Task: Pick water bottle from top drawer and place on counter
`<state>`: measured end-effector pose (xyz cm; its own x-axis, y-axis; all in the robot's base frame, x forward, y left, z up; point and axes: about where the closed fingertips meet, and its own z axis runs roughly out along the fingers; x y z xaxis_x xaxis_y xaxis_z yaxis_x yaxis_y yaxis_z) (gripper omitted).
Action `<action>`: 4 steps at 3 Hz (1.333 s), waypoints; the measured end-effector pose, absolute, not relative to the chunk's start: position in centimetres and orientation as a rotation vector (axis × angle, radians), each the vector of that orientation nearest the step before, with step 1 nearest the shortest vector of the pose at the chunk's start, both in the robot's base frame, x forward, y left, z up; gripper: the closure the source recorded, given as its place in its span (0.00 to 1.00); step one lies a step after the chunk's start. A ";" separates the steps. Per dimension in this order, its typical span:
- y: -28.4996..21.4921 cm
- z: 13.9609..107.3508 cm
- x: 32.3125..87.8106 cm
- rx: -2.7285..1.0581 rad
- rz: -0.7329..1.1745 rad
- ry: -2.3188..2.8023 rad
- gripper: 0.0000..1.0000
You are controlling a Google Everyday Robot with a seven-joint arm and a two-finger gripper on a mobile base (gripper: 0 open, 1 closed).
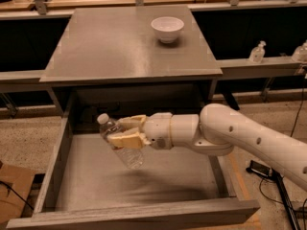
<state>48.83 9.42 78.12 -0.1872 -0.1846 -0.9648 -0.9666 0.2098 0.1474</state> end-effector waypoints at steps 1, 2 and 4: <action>3.9 84.7 51.5 -1.187 0.867 1.591 1.00; 0.0 89.9 53.1 -1.184 0.706 1.588 1.00; 0.2 91.4 55.7 -1.225 0.633 1.512 1.00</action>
Offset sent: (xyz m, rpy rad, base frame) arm 0.0214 -0.0442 0.0524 -0.0984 -0.0915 -0.0496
